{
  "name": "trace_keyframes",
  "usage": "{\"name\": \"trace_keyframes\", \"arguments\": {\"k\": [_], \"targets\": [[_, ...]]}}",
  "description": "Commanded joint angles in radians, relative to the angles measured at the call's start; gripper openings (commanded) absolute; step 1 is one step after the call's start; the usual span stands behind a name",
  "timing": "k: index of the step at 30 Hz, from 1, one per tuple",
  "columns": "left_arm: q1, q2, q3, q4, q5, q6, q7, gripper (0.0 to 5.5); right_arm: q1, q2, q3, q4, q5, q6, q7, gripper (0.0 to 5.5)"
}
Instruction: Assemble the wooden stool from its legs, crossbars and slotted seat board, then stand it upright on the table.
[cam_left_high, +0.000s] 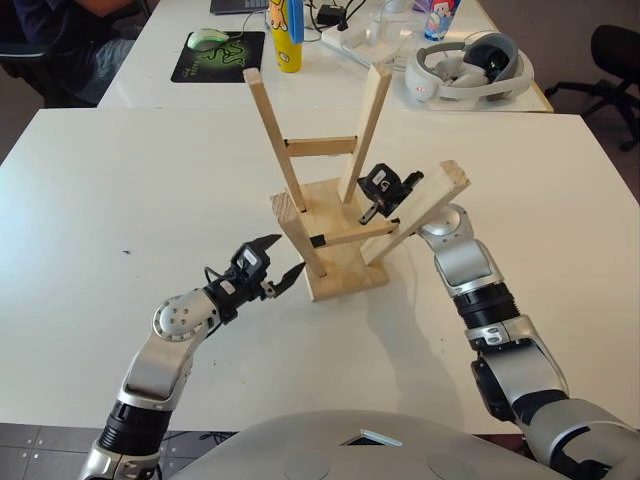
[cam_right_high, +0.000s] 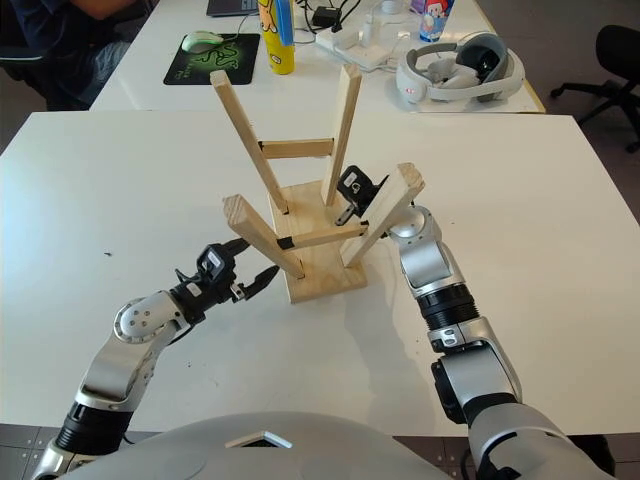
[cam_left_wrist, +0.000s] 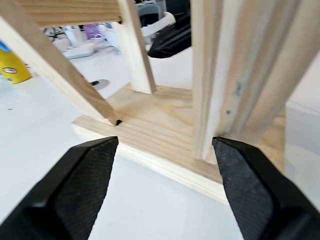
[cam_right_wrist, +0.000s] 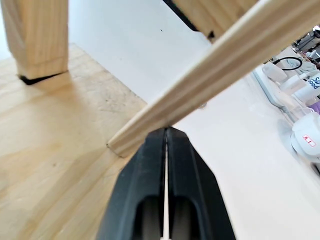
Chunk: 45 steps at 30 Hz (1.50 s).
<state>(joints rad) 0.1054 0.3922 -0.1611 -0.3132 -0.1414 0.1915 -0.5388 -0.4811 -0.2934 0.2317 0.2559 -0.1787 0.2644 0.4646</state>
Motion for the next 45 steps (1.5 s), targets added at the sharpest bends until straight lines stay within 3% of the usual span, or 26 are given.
{"name": "trace_keyframes", "arguments": {"k": [1,9,14,18,20,28,34,38,41,45], "targets": [[-0.05,-0.028,0.023,0.036,0.018,0.004,0.049,3.49,-0.014,0.035,-0.051,0.008,0.03,0.031,-0.053,0.0],[-0.094,-0.055,0.064,0.11,0.067,0.018,0.154,3.49,-0.009,0.071,-0.103,-0.005,0.055,0.081,-0.126,0.0],[-0.11,-0.055,0.203,0.08,0.062,0.038,0.265,3.49,0.006,0.076,-0.125,-0.019,0.054,0.089,-0.162,0.0],[-0.307,-0.133,0.37,-0.193,-0.249,0.189,0.359,3.49,0.04,0.085,-0.122,-0.05,0.056,0.097,-0.174,0.0],[-0.44,-0.144,0.396,-0.29,-0.407,0.273,0.402,3.33,0.052,0.088,-0.115,-0.06,0.054,0.093,-0.175,0.0],[-0.708,-0.101,0.31,-0.393,-0.601,0.523,0.49,2.25,0.048,0.096,-0.113,-0.056,0.054,0.081,-0.186,0.0],[-0.88,-0.1,0.325,-0.381,-0.649,0.549,0.54,1.27,0.049,0.097,-0.118,-0.054,0.056,0.07,-0.192,0.0],[-0.745,-0.147,0.263,-0.358,-0.633,0.545,0.537,0.6,0.056,0.099,-0.117,-0.059,0.057,0.069,-0.196,0.0],[-0.443,-0.178,0.091,-0.384,-0.595,0.538,0.511,0.05,0.051,0.098,-0.12,-0.058,0.057,0.071,-0.201,0.0],[-0.191,-0.139,-0.112,-0.275,-0.441,0.437,0.427,0.02,0.046,0.098,-0.122,-0.052,0.057,0.07,-0.204,0.0]]}}
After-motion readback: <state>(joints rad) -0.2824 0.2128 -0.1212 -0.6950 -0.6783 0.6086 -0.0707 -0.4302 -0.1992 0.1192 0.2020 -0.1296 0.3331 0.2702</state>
